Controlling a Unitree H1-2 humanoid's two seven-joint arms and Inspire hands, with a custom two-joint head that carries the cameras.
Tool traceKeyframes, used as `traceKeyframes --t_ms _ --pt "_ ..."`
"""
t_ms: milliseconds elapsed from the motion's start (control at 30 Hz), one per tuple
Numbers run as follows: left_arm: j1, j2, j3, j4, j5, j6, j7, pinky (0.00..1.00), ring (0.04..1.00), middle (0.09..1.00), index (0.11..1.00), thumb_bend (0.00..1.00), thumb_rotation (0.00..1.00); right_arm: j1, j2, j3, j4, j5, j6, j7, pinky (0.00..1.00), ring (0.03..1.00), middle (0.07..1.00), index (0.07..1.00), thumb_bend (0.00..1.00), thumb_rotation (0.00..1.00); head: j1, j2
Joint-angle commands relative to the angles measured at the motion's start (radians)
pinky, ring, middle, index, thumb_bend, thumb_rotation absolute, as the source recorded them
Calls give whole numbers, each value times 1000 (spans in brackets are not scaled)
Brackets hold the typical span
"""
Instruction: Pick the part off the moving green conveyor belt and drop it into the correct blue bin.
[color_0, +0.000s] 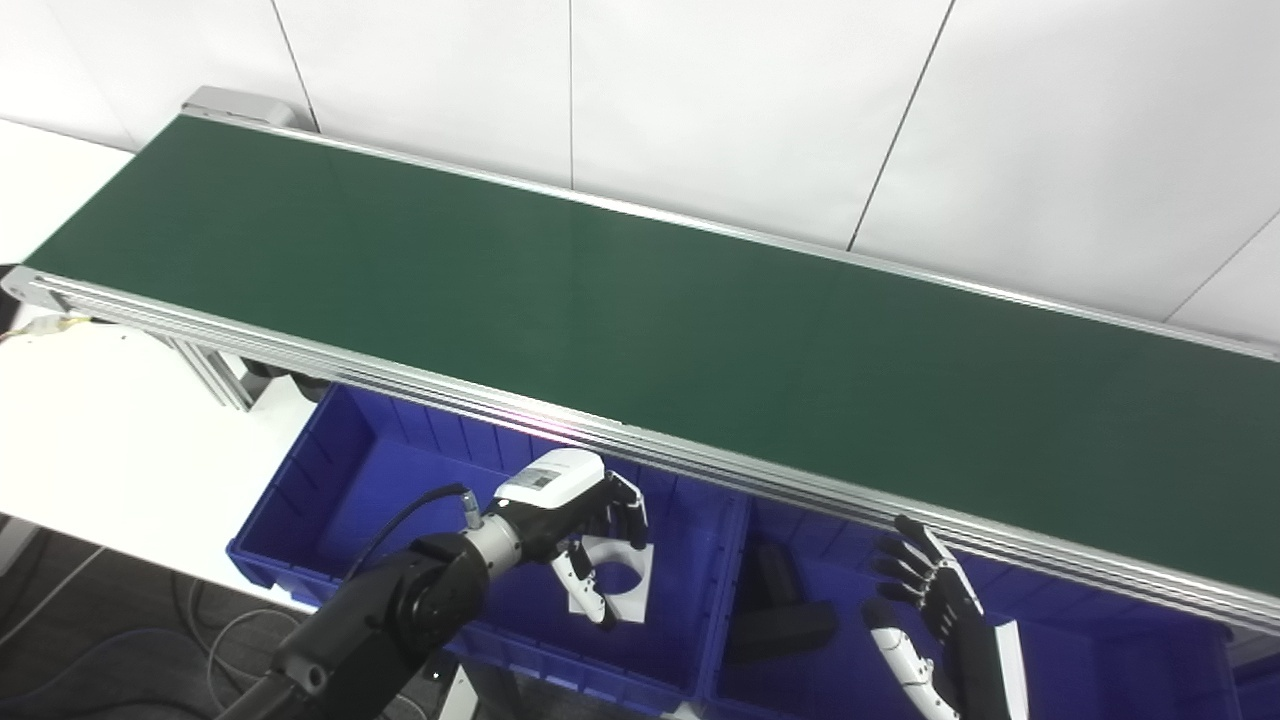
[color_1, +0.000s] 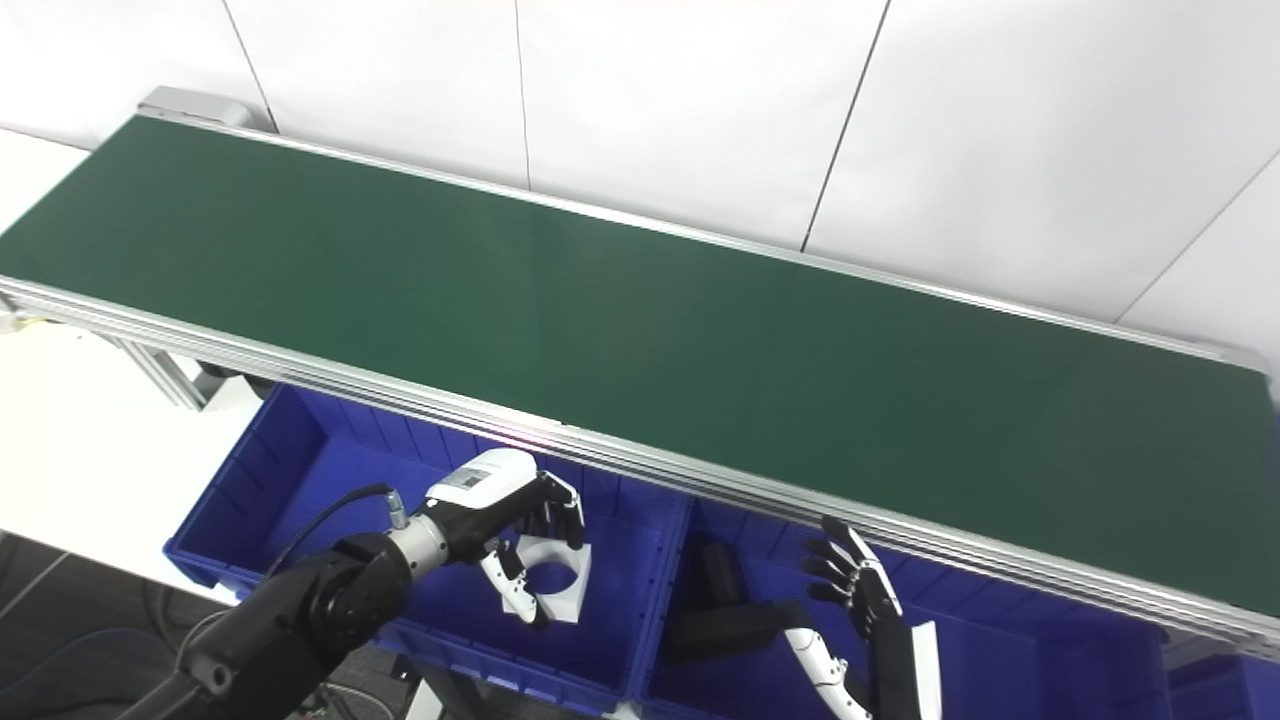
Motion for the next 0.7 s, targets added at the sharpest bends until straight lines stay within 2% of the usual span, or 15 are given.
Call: traceKeyframes --t_ms 0,200,433,467,500,533,600,667 --pt "-30 7 0 -8 0 -23 37 433 420 479 526 501 0 -8 4 -8 -30 -2 -46 3 660 733 779 851 637 646 1 0" --pt "-29 11 -1 -5 8 -20 48 423 424 483 524 502 0 -9 7 -8 -28 -8 -47 4 659 730 777 850 632 646 0 -4" --pt "-9 23 6 -71 36 40 19 503 443 510 517 502 0 -9 9 -8 -23 -8 -48 2 662 733 779 850 637 642 -2 -10" --pt "-8 26 6 -84 37 53 7 547 544 516 502 510 0 -10 9 -8 -22 -7 -49 2 662 733 779 850 633 641 -2 -10" --pt "-6 29 5 -97 38 67 -6 599 631 652 500 514 30 -9 8 -8 -22 -7 -49 2 661 733 779 850 632 638 -1 -10" --pt "-6 32 5 -109 38 77 -16 643 694 739 587 601 43 -9 9 -8 -22 -8 -48 2 661 734 780 851 633 638 -1 -10" --pt "-5 38 3 -126 39 93 -34 678 744 798 728 745 71 -9 9 -8 -22 -10 -48 1 658 733 779 851 635 642 -2 -10" --pt "-7 45 1 -140 43 106 -54 691 765 820 769 794 107 -8 10 -9 -24 -12 -46 2 656 733 778 851 635 643 -2 -10"
